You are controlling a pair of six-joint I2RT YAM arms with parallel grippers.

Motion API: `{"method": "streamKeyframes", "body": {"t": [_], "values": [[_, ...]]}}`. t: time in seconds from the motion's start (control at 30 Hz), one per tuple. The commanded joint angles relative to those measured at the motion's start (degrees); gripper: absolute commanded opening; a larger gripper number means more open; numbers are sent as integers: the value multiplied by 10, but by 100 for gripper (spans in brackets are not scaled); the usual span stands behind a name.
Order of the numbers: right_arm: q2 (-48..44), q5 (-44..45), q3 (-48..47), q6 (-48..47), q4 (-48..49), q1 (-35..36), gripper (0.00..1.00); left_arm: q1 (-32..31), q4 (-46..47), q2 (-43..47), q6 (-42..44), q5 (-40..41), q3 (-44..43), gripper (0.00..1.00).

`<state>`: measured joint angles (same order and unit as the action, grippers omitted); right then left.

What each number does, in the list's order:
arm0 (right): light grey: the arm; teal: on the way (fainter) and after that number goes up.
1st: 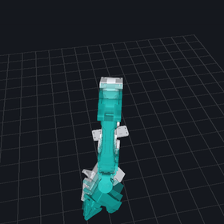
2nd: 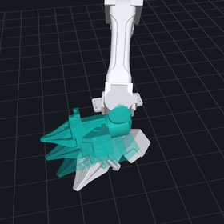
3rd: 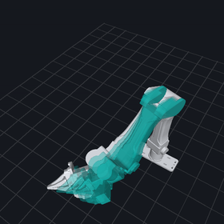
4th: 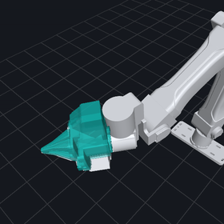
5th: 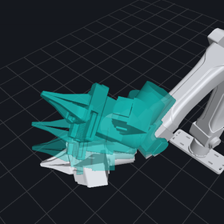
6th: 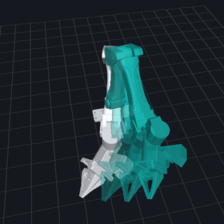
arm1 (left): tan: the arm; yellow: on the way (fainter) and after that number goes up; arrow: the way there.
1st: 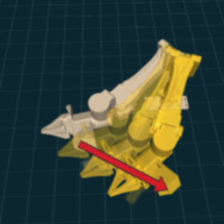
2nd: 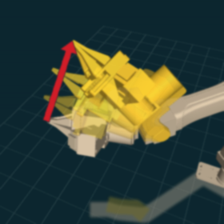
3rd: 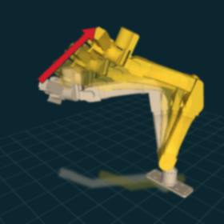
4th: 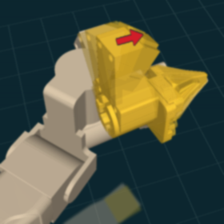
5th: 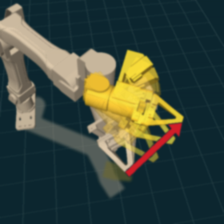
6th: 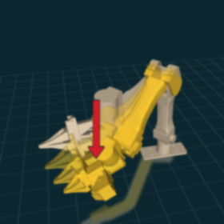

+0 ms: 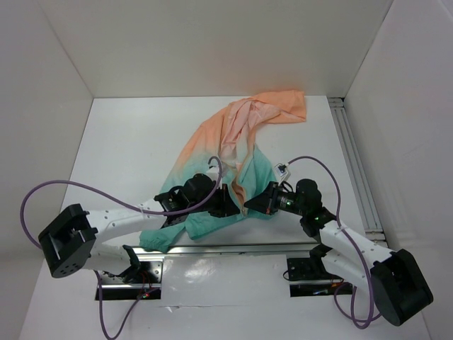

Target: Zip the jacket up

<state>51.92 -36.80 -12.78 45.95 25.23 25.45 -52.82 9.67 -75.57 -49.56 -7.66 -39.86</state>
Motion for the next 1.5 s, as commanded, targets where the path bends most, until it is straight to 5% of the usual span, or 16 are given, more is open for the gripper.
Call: {"method": "streamKeyframes", "body": {"t": [0.0,1.47], "values": [[0,23,-35,-8,14,-4,0,-11,-6,-10,20,-26,-20,0],[-4,67,-35,3,-24,-4,0,-17,-24,-48,26,-52,-37,0]]}}
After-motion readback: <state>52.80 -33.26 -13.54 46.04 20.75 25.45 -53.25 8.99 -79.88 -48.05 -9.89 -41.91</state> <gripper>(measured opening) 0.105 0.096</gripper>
